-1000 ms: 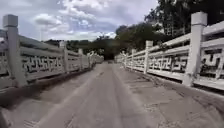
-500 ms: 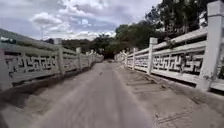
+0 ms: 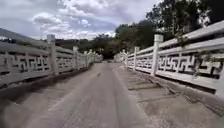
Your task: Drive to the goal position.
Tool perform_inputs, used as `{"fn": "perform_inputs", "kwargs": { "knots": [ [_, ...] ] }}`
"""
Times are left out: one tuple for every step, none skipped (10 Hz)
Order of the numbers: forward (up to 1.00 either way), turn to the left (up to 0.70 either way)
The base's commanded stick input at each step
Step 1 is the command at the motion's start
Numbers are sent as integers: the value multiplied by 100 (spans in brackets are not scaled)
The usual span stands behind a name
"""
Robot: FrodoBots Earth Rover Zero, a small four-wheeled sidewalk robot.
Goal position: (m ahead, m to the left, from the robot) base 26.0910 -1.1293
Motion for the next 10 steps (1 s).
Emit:
{"fn": "perform_inputs", "kwargs": {
  "knots": [
    [70, 0],
    [70, 0],
    [70, 0],
    [70, 0],
    [70, 0],
    [70, 0],
    [70, 0],
    [70, 0],
    [70, 0],
    [70, 0]
  ]
}}
